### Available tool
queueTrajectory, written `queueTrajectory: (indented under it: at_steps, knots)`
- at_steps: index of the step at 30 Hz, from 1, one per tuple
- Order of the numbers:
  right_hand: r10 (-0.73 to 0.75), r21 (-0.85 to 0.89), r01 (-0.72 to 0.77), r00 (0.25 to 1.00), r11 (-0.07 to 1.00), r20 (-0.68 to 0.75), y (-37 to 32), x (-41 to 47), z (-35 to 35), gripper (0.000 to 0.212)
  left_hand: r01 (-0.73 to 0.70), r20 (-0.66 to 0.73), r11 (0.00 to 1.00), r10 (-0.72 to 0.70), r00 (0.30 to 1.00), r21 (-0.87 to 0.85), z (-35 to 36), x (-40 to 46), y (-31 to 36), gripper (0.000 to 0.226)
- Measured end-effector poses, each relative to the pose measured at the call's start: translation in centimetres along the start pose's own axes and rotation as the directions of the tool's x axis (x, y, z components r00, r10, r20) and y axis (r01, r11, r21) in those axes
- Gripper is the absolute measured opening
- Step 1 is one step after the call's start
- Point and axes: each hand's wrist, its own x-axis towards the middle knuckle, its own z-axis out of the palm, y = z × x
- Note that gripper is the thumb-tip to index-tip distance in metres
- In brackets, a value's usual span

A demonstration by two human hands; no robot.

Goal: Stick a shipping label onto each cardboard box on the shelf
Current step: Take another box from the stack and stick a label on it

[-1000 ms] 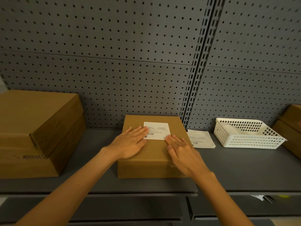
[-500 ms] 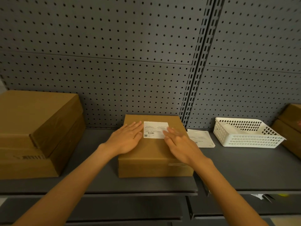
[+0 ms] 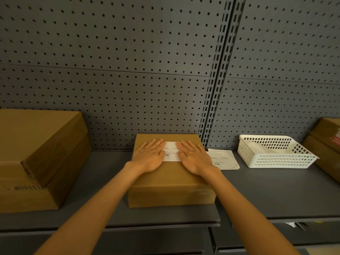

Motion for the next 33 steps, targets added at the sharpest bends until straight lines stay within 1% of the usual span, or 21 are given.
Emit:
queueTrajectory:
  at_steps: [4, 7, 9, 11, 13, 14, 15, 16, 18, 19, 21, 22, 23, 24, 25, 26, 28, 29, 31, 33]
  knots:
    - [0.072, 0.046, -0.071, 0.997, 0.996, -0.035, 1.5, -0.4, 0.0, 0.052, 0.038, -0.039, 0.999, -0.037, 0.999, 0.02, -0.2, 0.1, -0.8, 0.052]
    - [0.067, 0.062, -0.064, 0.997, 0.996, -0.039, 1.5, -0.3, 0.1, 0.053, 0.109, -0.074, 0.992, -0.105, 0.992, 0.056, -0.7, -0.2, -2.5, 0.052]
    - [0.063, 0.082, -0.06, 0.997, 0.995, -0.035, 1.4, -0.2, -0.1, 0.054, 0.112, -0.064, 0.993, -0.109, 0.992, 0.043, -0.8, -0.4, -3.0, 0.052]
    - [0.073, 0.16, -0.062, 0.995, 0.985, -0.061, 1.4, -0.6, -0.5, 0.056, 0.119, -0.075, 0.992, -0.121, 0.99, -0.034, -0.8, -0.9, -3.1, 0.054]
    - [0.119, 0.34, -0.074, 0.986, 0.938, -0.115, 1.7, -1.7, -1.1, 0.058, 0.166, -0.12, 0.967, -0.191, 0.974, -0.192, -0.5, -1.8, -3.4, 0.057]
    - [0.16, 0.454, -0.089, 0.98, 0.887, -0.12, 2.1, -2.4, -1.3, 0.059, 0.193, -0.135, 0.934, -0.242, 0.961, -0.3, -0.4, -2.4, -3.7, 0.059]
    - [0.203, 0.562, -0.111, 0.974, 0.82, -0.103, 2.3, -3.2, -1.4, 0.06, 0.22, -0.129, 0.881, -0.298, 0.946, -0.42, -0.3, -3.1, -3.9, 0.062]
    - [0.242, 0.654, -0.138, 0.968, 0.744, -0.071, 2.7, -3.9, -1.4, 0.061, 0.247, -0.094, 0.803, -0.35, 0.932, -0.543, -0.2, -4.0, -3.9, 0.066]
    - [0.296, 0.775, -0.188, 0.955, 0.604, 0.001, 3.2, -5.4, -1.3, 0.063, 0.294, 0.028, 0.588, -0.418, 0.908, -0.754, 0.0, -5.7, -3.6, 0.074]
    - [0.309, 0.817, -0.2, 0.951, 0.54, 0.028, 3.3, -6.2, -1.1, 0.063, 0.315, 0.1, 0.468, -0.429, 0.898, -0.826, 0.2, -6.5, -3.3, 0.078]
    - [0.317, 0.885, -0.223, 0.944, 0.408, 0.091, 3.7, -7.3, -0.5, 0.06, 0.359, 0.23, 0.258, -0.421, 0.877, -0.897, 0.8, -7.7, -2.7, 0.083]
    - [0.317, 0.91, -0.242, 0.939, 0.335, 0.133, 4.0, -7.6, 0.1, 0.061, 0.371, 0.275, 0.175, -0.41, 0.869, -0.912, 1.1, -8.0, -2.7, 0.081]
    - [0.319, 0.924, -0.267, 0.932, 0.274, 0.175, 4.2, -7.9, 0.5, 0.064, 0.374, 0.306, 0.105, -0.395, 0.866, -0.922, 1.3, -8.4, -2.6, 0.073]
    - [0.317, 0.929, -0.294, 0.923, 0.226, 0.216, 4.5, -8.0, 1.1, 0.065, 0.366, 0.321, 0.051, -0.381, 0.867, -0.929, 1.3, -8.6, -2.4, 0.06]
    - [0.312, 0.934, -0.308, 0.918, 0.182, 0.243, 4.4, -8.2, 1.5, 0.06, 0.355, 0.325, 0.015, -0.372, 0.87, -0.935, 1.4, -8.8, -2.3, 0.047]
    - [0.303, 0.942, -0.304, 0.92, 0.145, 0.25, 4.4, -8.3, 1.8, 0.049, 0.349, 0.326, -0.005, -0.369, 0.87, -0.937, 1.4, -8.9, -2.2, 0.039]
    - [0.303, 0.957, -0.279, 0.921, 0.079, 0.244, 4.0, -8.5, 2.2, 0.031, 0.334, 0.323, -0.034, -0.364, 0.873, -0.942, 1.4, -9.2, -1.9, 0.032]
    - [0.308, 0.962, -0.266, 0.922, 0.06, 0.235, 3.7, -8.7, 2.2, 0.027, 0.322, 0.319, -0.053, -0.359, 0.877, -0.945, 1.4, -9.4, -1.8, 0.028]
    - [0.313, 0.971, -0.233, 0.927, 0.044, 0.208, 3.1, -9.2, 2.1, 0.029, 0.302, 0.315, -0.092, -0.348, 0.883, -0.949, 1.2, -9.7, -1.4, 0.024]
    - [0.327, 0.978, -0.205, 0.928, 0.045, 0.18, 2.9, -9.7, 2.1, 0.036, 0.285, 0.304, -0.106, -0.337, 0.891, -0.953, 1.2, -10.0, -1.3, 0.026]
